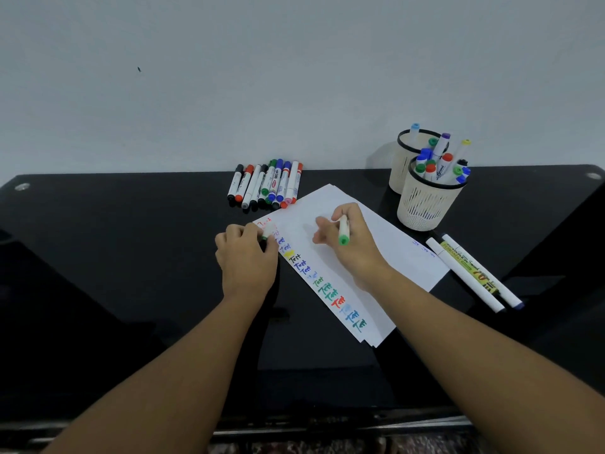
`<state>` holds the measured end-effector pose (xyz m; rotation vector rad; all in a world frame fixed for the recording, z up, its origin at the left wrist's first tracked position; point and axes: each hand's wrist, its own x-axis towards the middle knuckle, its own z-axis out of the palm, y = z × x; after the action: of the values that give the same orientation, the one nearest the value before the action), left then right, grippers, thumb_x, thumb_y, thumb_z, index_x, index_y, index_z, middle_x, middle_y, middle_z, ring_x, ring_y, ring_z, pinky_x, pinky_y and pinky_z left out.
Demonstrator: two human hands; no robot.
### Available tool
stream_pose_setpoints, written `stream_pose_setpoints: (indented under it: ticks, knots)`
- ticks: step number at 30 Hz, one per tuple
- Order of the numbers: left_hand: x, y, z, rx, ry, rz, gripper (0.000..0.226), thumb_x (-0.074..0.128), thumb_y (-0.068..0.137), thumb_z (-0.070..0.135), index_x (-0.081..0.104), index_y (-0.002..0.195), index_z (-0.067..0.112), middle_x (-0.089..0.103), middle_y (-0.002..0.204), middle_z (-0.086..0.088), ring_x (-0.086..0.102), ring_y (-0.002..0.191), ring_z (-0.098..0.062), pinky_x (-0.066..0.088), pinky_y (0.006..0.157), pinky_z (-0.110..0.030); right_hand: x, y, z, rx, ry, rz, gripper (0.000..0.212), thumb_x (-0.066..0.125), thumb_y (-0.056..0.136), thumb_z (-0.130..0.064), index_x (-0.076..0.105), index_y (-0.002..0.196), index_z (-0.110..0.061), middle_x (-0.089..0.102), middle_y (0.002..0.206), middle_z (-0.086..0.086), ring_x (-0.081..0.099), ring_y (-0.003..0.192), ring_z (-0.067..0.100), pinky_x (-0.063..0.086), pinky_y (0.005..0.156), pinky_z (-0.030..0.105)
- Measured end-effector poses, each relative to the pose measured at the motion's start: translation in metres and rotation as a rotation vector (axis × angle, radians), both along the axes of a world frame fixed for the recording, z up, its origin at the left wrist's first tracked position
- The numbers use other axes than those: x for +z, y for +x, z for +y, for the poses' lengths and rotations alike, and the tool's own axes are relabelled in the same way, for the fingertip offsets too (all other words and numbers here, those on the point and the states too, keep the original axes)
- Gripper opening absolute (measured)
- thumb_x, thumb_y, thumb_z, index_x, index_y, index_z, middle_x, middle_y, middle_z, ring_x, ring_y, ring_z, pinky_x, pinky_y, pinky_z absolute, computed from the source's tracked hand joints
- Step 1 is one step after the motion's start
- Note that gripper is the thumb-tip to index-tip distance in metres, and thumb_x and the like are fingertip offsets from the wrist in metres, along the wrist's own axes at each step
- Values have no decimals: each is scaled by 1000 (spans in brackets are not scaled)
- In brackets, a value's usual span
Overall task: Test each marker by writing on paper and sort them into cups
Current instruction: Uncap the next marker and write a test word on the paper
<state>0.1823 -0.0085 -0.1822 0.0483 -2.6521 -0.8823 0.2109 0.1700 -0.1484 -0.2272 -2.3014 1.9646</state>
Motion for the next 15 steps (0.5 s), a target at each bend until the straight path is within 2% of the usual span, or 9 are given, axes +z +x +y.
stream_pose_setpoints:
  ticks: [2, 3, 5, 7, 9, 11, 13, 15]
  knots:
    - [0, 0, 0, 9, -11, -44, 20, 60, 97, 37, 64, 102, 18, 52, 116, -4, 40, 116, -24, 40, 96, -41, -6, 1, 0, -1, 37, 55, 23, 51, 105, -51, 54, 104, -28, 74, 81, 4, 72, 89, 17, 49, 103, 43]
    - [-1, -1, 0, 3, -22, -52, 20, 60, 97, 37, 64, 102, 19, 53, 117, -3, 40, 116, -24, 40, 98, -42, -6, 3, 1, 7, 56, 70, 28, 47, 105, -55, 60, 104, -30, 72, 77, 2, 71, 86, 14, 51, 101, 41]
    - [-1, -1, -1, -5, -20, -59, 20, 60, 97, 37, 65, 106, 20, 53, 119, -4, 41, 117, -24, 39, 99, -42, -5, 6, 6, 31, 119, 53, 39, 43, 105, -58, 71, 101, -31, 65, 71, 1, 62, 73, 7, 51, 85, 22]
    - [0, 0, -3, -19, -11, -58, 28, 59, 97, 38, 62, 120, 22, 52, 122, -4, 40, 118, -24, 38, 100, -41, -6, 8, 12, 51, 200, 27, 43, 42, 106, -55, 76, 98, -30, 60, 72, 5, 56, 67, 5, 45, 72, 15]
    - [0, 2, -4, -73, -51, -60, 41, 56, 99, 38, 52, 139, 29, 48, 126, -2, 39, 119, -23, 37, 103, -43, -7, 10, 18, 74, 239, 39, 33, 46, 108, -45, 74, 100, -28, 62, 73, 4, 57, 67, 4, 46, 73, 21]
    - [2, -2, -8, -142, -152, -93, 47, 51, 103, 38, 42, 149, 39, 46, 128, 2, 38, 120, -22, 33, 107, -45, -8, 10, 22, 77, 234, 70, 21, 52, 107, -35, 70, 100, -26, 66, 75, -2, 61, 70, 6, 50, 73, 26]
    - [5, -10, -15, -211, -243, -115, 41, 48, 105, 37, 47, 145, 43, 46, 126, 3, 39, 118, -21, 33, 105, -46, -4, 8, 22, 83, 236, 117, 13, 60, 104, -32, 70, 100, -26, 70, 84, -9, 66, 75, 6, 52, 71, 23]
    - [3, -17, -26, -271, -246, -97, 31, 50, 104, 36, 59, 134, 37, 49, 121, 2, 40, 112, -20, 38, 99, -44, 0, 2, 18, 100, 232, 169, 7, 70, 98, -32, 73, 103, -28, 73, 95, -15, 69, 85, 6, 54, 71, 20]
